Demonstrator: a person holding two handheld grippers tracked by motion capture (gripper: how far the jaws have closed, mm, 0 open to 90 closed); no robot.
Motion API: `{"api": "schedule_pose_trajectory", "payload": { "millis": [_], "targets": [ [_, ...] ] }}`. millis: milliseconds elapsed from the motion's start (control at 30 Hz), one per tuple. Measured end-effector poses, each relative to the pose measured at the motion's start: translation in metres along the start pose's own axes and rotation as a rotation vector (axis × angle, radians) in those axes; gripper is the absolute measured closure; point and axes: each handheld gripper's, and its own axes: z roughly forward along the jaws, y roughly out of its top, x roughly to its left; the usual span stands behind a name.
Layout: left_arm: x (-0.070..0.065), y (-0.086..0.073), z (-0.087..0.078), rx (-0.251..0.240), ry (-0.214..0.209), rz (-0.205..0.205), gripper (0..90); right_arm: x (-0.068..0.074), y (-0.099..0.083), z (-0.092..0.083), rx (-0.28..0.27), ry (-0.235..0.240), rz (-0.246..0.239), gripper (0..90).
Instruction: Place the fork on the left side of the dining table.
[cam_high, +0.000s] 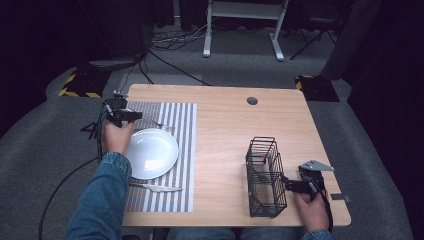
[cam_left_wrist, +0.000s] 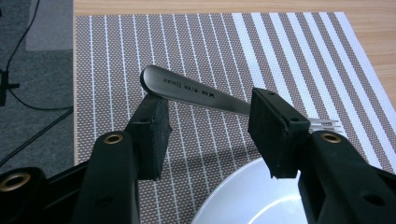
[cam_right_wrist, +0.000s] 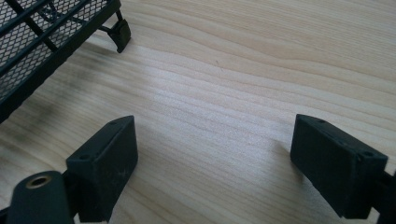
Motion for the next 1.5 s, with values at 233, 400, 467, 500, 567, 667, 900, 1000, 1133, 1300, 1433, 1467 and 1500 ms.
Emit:
{"api": "schedule_pose_trajectory", "payload": {
  "millis": [233,400,467,500,567,667,900,1000,1133,1300,1433,1467,1500],
  "targets": [
    [-0.002,-0.003,0.006,0.018,-0.006,0.007,48.7,0.0,0.0,0.0,0.0,0.0,0.001,14.9],
    [-0.003,-0.004,0.011,0.021,-0.011,0.007,48.8,0.0,0.0,0.0,0.0,0.0,0.0,15.0],
    [-0.003,-0.002,0.012,0.023,-0.01,0.006,48.9,0.0,0.0,0.0,0.0,0.0,0.0,15.0],
    [-0.003,-0.002,0.013,0.025,-0.009,0.008,48.9,0.0,0.0,0.0,0.0,0.0,0.0,15.0],
    [-0.004,-0.001,0.013,0.019,-0.013,0.001,49.1,0.0,0.0,0.0,0.0,0.0,-0.001,14.9],
    [-0.004,-0.001,0.015,0.025,-0.013,0.006,49.1,0.0,0.0,0.0,0.0,0.0,0.0,15.0],
    [-0.001,-0.003,0.015,0.02,-0.016,-0.008,48.7,0.0,0.0,0.0,0.0,0.0,0.001,15.0],
    [-0.002,-0.002,0.013,0.002,-0.015,0.002,48.6,0.0,0.0,0.0,0.0,-0.001,-0.001,15.0],
    [-0.003,0.002,0.011,-0.012,-0.012,0.012,47.4,0.0,0.0,0.0,0.0,0.0,0.0,15.0],
    [-0.003,0.015,0.018,0.003,0.004,0.039,44.5,0.0,0.0,0.0,0.0,-0.001,-0.001,15.0],
    [-0.002,0.026,0.03,0.028,0.01,0.041,44.0,0.0,0.0,0.0,0.0,-0.001,0.001,15.0],
    [0.0,0.027,0.034,0.033,0.003,0.037,43.8,0.0,0.0,0.0,0.0,-0.001,0.001,14.9],
    [0.001,0.029,0.038,0.045,-0.002,0.029,43.8,0.0,0.0,0.0,-0.001,-0.001,0.001,15.0]
  ]
}}
